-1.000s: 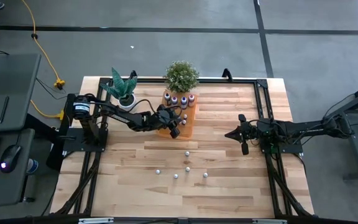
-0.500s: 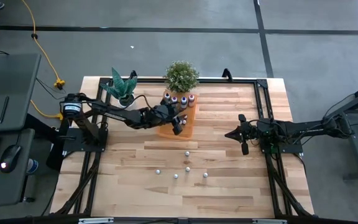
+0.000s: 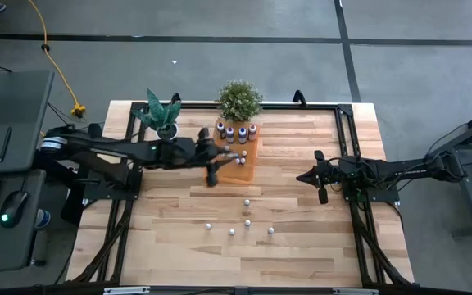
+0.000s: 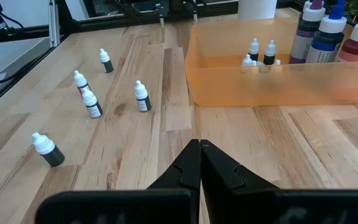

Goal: Pick & Place food coloring
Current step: Put the small black food coloring bottle into the orange bin

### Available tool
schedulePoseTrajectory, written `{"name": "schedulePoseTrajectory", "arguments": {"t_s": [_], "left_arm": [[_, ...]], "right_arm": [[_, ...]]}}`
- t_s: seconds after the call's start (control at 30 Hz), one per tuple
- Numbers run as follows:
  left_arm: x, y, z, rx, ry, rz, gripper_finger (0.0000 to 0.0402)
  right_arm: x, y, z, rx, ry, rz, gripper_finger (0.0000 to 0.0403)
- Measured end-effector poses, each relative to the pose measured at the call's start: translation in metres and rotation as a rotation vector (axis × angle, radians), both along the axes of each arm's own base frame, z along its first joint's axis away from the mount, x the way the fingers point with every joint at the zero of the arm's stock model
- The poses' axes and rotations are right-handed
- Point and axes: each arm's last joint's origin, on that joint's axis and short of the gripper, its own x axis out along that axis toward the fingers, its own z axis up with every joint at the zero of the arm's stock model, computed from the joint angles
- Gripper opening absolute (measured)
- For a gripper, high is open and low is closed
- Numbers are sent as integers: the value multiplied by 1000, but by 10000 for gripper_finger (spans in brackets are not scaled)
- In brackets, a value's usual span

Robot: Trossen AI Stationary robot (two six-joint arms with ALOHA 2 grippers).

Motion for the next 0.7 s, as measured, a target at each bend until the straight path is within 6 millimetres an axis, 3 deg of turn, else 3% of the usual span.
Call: {"name": "schedulePoseTrajectory", "arguments": {"t_s": [0.17, 0.37, 0.53, 0.7], "left_arm": [[-32, -22, 9, 19, 122, -121, 120], [-66, -46, 3, 74, 322, -254, 120], [-79, -69, -3, 68, 403, -365, 120], [-72, -88, -13, 20, 525, -389, 120]], "right_arm": [[0, 0, 0, 1, 0, 2, 0], [0, 0, 0, 1, 0, 2, 0], [0, 0, 0, 1, 0, 3, 0], [0, 0, 0, 1, 0, 2, 0]]}}
